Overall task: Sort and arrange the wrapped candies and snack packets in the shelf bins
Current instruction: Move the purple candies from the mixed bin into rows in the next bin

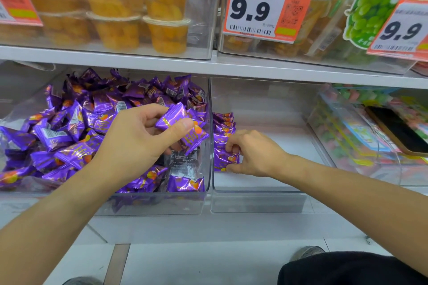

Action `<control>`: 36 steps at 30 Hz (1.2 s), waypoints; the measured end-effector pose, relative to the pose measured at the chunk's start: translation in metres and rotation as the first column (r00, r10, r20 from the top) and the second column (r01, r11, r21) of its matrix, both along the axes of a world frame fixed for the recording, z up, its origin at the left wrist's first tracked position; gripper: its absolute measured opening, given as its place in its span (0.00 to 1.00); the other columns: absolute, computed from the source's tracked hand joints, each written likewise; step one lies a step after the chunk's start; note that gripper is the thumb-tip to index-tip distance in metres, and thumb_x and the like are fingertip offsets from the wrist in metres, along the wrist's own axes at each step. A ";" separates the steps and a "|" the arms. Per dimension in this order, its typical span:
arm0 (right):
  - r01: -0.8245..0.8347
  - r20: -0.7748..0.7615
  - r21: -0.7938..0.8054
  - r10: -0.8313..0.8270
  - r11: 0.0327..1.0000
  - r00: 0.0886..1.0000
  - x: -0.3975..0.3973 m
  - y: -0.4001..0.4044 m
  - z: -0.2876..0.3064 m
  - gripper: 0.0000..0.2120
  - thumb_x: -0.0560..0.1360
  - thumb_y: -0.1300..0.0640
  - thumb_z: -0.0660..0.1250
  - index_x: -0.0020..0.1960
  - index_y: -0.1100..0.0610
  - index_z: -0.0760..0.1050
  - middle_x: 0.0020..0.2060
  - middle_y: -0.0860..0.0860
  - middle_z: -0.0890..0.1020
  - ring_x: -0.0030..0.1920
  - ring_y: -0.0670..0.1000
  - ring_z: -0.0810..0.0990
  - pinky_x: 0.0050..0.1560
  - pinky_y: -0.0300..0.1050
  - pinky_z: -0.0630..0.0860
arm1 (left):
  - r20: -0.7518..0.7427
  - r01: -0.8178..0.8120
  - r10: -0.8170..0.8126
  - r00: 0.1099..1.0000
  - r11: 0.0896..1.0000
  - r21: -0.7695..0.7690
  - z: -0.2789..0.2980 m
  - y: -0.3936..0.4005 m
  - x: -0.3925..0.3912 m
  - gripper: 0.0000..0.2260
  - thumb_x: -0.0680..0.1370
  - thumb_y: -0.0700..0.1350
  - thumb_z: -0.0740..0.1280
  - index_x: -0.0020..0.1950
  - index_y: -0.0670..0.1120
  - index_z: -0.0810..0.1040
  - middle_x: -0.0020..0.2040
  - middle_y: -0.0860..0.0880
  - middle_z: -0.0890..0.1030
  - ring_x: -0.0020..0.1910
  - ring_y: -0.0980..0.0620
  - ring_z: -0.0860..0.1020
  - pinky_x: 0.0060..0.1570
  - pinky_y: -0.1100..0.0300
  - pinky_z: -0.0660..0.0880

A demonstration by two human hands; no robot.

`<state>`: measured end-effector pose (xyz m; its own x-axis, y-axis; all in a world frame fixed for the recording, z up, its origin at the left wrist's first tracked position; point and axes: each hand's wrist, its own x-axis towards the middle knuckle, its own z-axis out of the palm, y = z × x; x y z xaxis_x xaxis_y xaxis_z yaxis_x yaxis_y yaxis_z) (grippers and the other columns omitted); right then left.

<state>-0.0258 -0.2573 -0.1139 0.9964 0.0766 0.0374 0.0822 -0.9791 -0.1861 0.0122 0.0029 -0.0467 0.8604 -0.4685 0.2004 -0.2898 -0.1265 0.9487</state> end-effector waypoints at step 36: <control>0.036 0.018 0.000 -0.036 0.999 0.999 -0.002 -0.001 -0.003 0.25 0.65 0.40 0.77 0.56 0.50 0.75 0.50 0.47 0.74 0.53 0.50 0.73 0.53 0.49 0.75 | -0.009 0.002 -0.002 1.000 1.000 0.001 0.003 -0.001 -0.001 0.14 0.69 0.56 0.72 0.48 0.49 0.83 0.37 0.47 0.85 0.34 0.48 0.82 0.36 0.61 0.79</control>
